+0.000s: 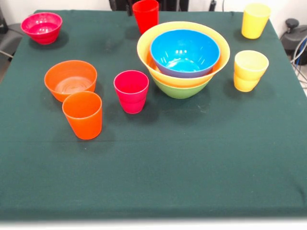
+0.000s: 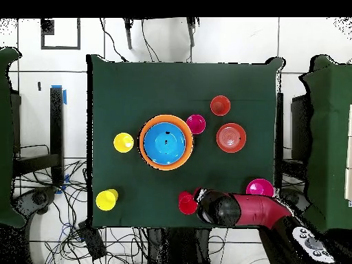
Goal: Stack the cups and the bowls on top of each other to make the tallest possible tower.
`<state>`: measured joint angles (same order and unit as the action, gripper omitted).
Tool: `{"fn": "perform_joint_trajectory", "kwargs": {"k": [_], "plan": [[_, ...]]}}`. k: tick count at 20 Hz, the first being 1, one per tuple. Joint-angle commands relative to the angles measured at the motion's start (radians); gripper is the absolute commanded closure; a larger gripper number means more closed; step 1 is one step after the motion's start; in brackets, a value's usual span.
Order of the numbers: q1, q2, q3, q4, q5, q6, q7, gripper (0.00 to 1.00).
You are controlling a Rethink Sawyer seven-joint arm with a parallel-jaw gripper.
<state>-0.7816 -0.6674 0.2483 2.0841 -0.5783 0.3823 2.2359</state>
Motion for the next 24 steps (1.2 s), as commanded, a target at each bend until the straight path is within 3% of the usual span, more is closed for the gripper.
{"fn": "perform_joint_trajectory", "kwargs": {"k": [1, 13, 17, 21, 24], "plan": [[0.051, -0.037, 0.096, 0.05, 0.034, 0.026, -0.013, 0.0], [0.019, -0.098, 0.106, 0.011, 0.037, 0.116, -0.088, 0.0], [-0.001, -0.007, 0.098, -0.056, -0.016, 0.067, -0.101, 0.0], [-0.024, -0.009, 0.117, -0.114, 0.001, 0.138, -0.149, 0.0], [-0.01, 0.058, 0.1, -0.18, -0.004, 0.15, -0.131, 0.0]]}}
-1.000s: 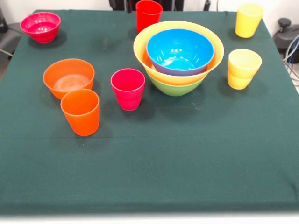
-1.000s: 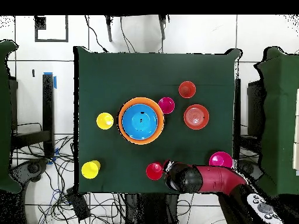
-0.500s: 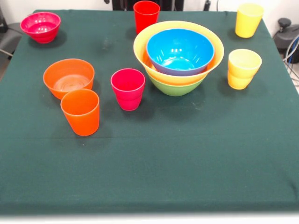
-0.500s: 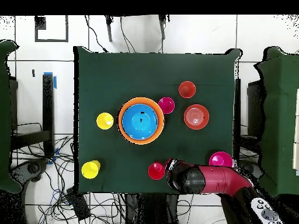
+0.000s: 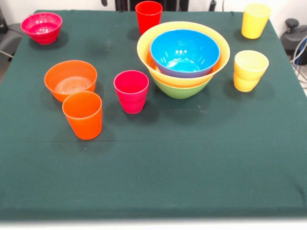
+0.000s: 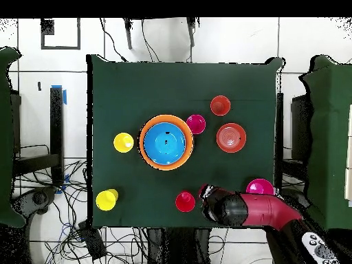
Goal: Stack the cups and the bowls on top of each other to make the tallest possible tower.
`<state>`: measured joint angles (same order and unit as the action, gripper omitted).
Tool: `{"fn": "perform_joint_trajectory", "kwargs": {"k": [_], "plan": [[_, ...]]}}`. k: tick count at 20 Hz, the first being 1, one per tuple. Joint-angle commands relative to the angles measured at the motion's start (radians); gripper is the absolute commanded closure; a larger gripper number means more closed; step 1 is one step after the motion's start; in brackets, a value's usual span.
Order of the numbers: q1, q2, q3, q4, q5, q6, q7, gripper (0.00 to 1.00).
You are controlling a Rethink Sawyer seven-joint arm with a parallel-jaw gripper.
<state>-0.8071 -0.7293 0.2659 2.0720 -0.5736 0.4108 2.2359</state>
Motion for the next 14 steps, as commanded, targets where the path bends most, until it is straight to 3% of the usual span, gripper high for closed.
{"fn": "perform_joint_trajectory", "kwargs": {"k": [1, 4, 9, 14], "plan": [[0.031, 0.141, 0.067, -0.185, -0.031, 0.083, -0.108, 0.0], [0.071, 0.202, 0.03, -0.247, -0.052, 0.034, -0.055, 0.0], [0.073, 0.191, 0.067, -0.34, 0.005, 0.174, -0.124, 0.0], [0.088, 0.248, 0.087, -0.427, 0.012, 0.214, -0.142, 0.0]]}}
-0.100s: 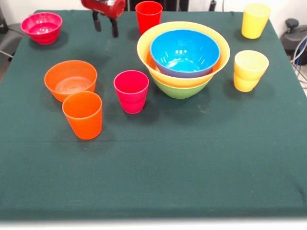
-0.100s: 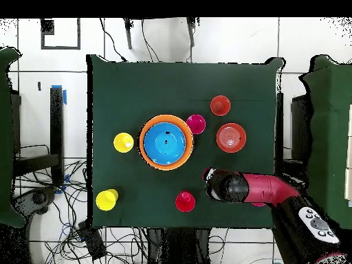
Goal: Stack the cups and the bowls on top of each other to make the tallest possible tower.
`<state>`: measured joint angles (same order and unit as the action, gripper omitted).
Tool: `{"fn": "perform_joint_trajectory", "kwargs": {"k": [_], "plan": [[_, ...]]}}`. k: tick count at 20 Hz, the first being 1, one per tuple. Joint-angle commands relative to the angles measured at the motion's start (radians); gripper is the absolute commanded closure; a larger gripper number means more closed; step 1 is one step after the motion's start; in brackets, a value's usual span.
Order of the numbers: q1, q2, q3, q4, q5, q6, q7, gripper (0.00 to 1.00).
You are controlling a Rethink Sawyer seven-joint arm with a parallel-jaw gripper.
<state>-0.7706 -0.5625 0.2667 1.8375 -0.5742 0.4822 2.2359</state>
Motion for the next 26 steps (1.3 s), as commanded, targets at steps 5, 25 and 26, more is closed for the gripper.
{"fn": "perform_joint_trajectory", "kwargs": {"k": [5, 25, 26], "plan": [[0.054, 0.053, 0.111, -0.211, 0.011, 0.19, -0.174, 0.0], [0.065, -0.091, 0.13, -0.118, 0.023, 0.256, -0.136, 0.0], [0.065, -0.088, 0.127, -0.113, 0.024, 0.25, -0.128, 0.0]]}}
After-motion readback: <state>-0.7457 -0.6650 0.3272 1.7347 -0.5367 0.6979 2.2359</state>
